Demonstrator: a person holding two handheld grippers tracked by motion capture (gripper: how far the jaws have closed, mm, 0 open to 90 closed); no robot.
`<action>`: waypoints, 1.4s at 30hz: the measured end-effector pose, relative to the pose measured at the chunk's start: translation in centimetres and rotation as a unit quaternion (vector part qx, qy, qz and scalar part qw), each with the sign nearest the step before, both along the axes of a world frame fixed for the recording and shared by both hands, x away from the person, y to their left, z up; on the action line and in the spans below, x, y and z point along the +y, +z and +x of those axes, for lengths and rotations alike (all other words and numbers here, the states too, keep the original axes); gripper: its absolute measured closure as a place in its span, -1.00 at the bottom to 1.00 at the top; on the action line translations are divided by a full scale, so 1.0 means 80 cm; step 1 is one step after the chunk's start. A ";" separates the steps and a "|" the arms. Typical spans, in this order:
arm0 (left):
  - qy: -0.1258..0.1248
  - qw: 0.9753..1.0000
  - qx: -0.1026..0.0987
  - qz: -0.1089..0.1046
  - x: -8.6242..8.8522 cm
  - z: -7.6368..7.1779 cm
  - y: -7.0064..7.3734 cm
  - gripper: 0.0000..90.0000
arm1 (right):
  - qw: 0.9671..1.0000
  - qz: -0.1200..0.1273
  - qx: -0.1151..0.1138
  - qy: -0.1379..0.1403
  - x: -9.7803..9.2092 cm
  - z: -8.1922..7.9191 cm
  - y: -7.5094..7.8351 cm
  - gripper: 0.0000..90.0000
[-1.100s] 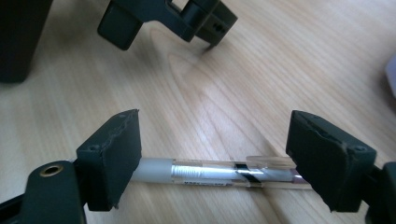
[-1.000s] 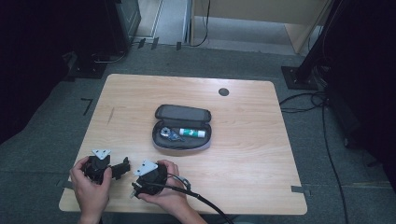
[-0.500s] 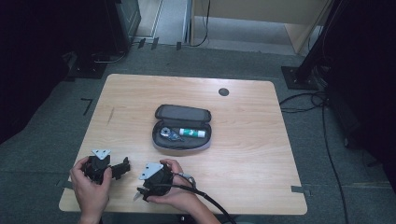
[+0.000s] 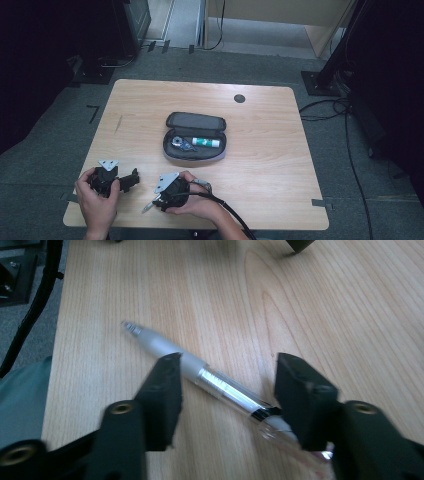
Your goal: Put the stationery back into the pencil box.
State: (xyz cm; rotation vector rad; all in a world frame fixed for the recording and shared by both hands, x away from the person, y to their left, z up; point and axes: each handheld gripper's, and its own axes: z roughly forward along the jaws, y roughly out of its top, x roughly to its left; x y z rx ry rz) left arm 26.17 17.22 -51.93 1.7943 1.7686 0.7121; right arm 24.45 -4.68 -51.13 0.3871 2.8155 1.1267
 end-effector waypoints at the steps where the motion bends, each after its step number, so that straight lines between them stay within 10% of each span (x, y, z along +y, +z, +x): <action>1: 0.000 1.000 0.000 0.000 0.000 0.000 0.000 -1.00 | 1.000 0.000 0.000 0.001 -0.001 0.000 0.000 0.15; 9: 0.000 1.000 0.000 0.000 0.000 0.000 0.000 -1.00 | 1.000 0.000 0.003 0.002 -0.012 0.003 0.002 0.76; 42: 0.001 1.000 -0.001 -0.001 0.000 0.000 0.000 -1.00 | 0.999 0.016 -0.009 -0.034 -0.061 0.008 0.030 0.79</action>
